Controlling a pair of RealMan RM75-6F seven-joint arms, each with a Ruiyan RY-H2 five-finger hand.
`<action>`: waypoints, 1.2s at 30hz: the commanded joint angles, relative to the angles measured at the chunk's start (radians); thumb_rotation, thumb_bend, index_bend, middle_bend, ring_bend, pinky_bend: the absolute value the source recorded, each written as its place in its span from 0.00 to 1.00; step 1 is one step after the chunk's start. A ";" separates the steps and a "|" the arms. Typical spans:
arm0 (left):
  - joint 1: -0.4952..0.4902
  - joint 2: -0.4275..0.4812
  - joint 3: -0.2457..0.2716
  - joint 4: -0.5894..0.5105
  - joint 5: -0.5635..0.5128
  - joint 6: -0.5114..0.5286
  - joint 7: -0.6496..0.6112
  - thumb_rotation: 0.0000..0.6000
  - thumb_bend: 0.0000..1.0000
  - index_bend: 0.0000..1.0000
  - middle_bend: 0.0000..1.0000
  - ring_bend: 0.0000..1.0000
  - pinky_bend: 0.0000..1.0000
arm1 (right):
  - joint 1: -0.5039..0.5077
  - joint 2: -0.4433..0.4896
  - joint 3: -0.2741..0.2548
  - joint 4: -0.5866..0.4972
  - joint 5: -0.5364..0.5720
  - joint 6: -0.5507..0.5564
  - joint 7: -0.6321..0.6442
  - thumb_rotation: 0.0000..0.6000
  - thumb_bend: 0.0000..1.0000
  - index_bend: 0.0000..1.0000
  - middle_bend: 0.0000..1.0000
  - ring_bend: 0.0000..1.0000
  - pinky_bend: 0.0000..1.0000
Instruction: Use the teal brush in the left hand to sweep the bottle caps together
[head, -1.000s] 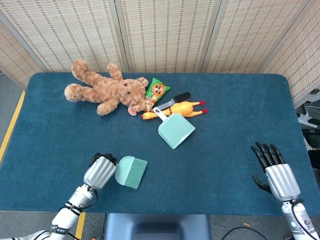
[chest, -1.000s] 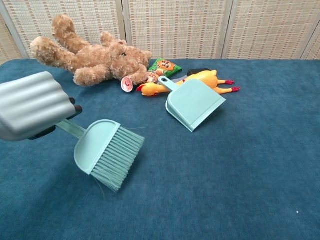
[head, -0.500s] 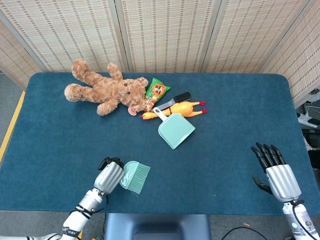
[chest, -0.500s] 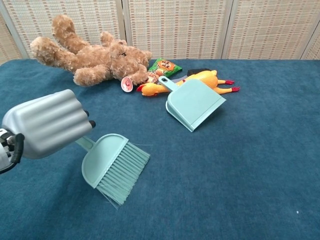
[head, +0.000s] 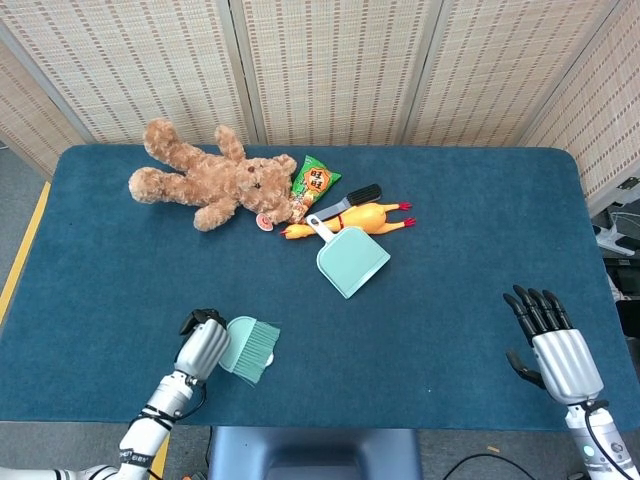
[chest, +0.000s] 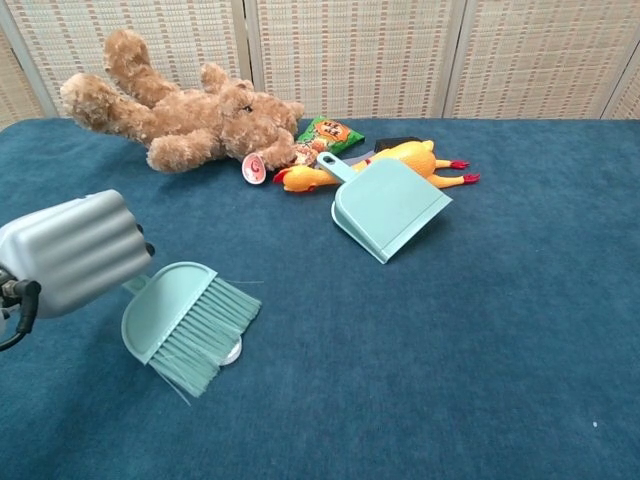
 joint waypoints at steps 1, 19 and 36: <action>-0.001 -0.002 0.004 0.016 -0.005 0.012 0.003 1.00 0.55 0.88 1.00 0.76 0.84 | 0.001 0.000 0.000 -0.001 0.001 -0.003 -0.002 1.00 0.23 0.00 0.00 0.00 0.00; -0.007 0.008 0.006 0.138 -0.080 0.065 0.006 1.00 0.55 0.88 1.00 0.76 0.84 | -0.001 0.002 0.001 -0.008 0.007 -0.007 -0.011 1.00 0.23 0.00 0.00 0.00 0.00; -0.036 -0.005 -0.044 0.332 -0.208 0.065 0.000 1.00 0.55 0.88 1.00 0.76 0.85 | -0.006 0.009 0.000 -0.017 0.004 -0.003 -0.012 1.00 0.23 0.00 0.00 0.00 0.00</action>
